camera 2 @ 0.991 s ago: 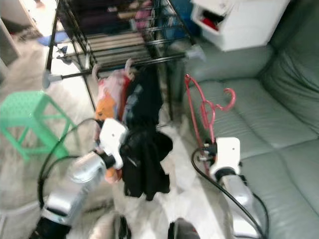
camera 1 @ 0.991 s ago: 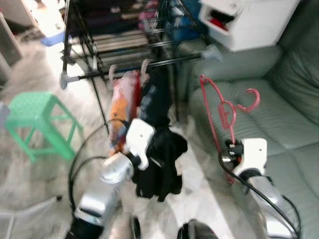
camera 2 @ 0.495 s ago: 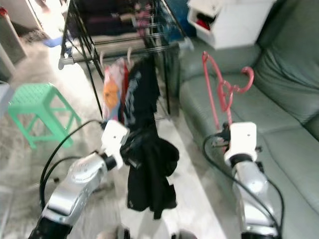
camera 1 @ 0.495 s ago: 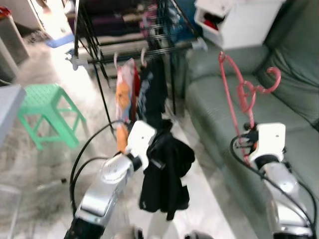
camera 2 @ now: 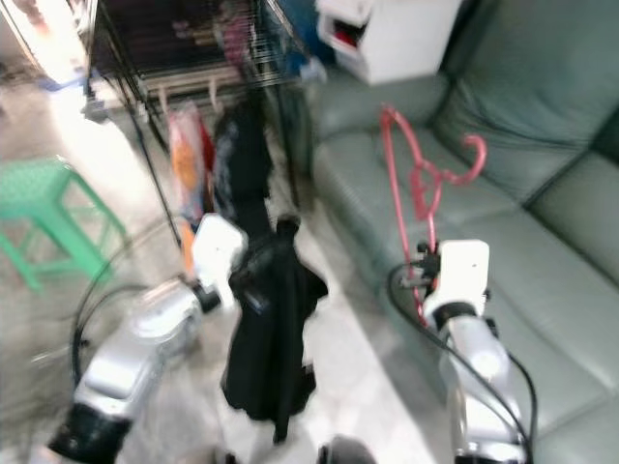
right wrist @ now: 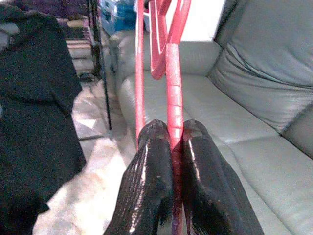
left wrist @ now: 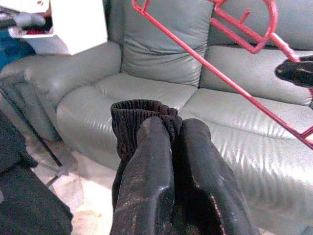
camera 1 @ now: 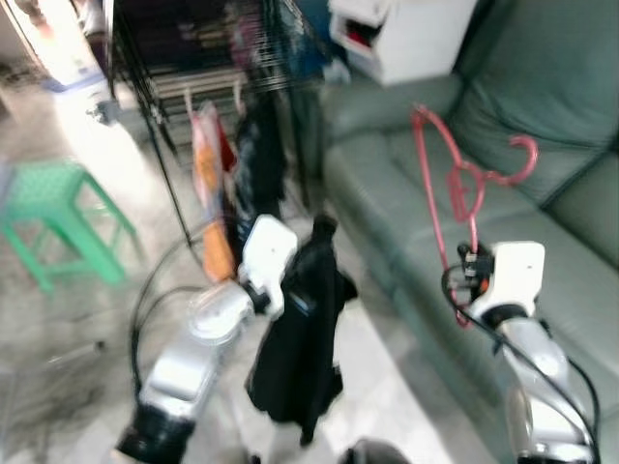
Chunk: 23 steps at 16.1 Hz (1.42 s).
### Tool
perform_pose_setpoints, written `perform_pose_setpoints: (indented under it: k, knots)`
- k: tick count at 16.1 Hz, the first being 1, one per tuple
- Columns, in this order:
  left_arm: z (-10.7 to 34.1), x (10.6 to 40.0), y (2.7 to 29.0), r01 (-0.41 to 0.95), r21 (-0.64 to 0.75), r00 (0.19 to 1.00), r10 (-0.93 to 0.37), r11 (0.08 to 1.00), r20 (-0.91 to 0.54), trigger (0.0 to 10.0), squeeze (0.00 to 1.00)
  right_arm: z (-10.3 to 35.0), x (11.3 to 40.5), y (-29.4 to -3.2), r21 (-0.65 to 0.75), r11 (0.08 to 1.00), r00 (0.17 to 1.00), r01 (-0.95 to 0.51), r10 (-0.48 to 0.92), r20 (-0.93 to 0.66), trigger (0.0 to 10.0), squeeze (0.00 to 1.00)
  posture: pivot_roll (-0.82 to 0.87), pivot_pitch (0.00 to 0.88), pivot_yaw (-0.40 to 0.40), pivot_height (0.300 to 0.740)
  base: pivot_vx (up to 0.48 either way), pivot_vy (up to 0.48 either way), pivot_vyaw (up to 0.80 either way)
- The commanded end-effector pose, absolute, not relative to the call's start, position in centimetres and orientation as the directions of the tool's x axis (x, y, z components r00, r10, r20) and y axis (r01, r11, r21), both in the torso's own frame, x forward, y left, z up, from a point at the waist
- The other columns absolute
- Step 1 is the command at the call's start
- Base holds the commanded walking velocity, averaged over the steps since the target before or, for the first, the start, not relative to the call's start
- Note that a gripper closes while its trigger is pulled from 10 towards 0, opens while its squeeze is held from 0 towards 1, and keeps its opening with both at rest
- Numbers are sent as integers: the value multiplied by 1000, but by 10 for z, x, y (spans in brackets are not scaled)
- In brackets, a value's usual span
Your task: Hang hanger
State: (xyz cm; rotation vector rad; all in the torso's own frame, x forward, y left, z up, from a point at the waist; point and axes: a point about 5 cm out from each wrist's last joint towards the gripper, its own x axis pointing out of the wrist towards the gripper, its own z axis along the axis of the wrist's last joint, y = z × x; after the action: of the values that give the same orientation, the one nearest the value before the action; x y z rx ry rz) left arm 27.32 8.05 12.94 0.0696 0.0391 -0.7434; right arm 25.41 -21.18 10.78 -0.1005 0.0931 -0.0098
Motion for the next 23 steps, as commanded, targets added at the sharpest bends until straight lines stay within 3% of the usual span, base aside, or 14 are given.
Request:
perform_pose_setpoints:
  k: [1,9,12,19,23]
  knots:
    - [135,277,86,664,63,748,-663,745,-38,10000,0,118,258,-206,-100,995,999,-10,5,-49,10000,0,-71,17,34,740,0,480,0]
    - [134,276,83,676,64,737,-675,734,-35,10000,0,119,259,-198,-44,998,998,-41,39,-53,10000,0,-70,13,30,740,0,445,-161]
    - [137,276,82,679,107,732,-682,726,-14,10000,0,114,260,-197,-189,981,996,-39,23,-84,10000,0,-66,13,25,740,0,0,0]
    - [141,276,81,700,108,710,-704,706,-3,10000,0,114,263,-200,-214,977,997,15,-30,-66,10000,0,-58,24,32,740,0,0,0]
    - [143,276,79,701,138,706,-708,700,7,10000,0,116,264,-194,-190,982,999,-3,-7,-52,10000,0,-57,27,34,740,0,360,0]
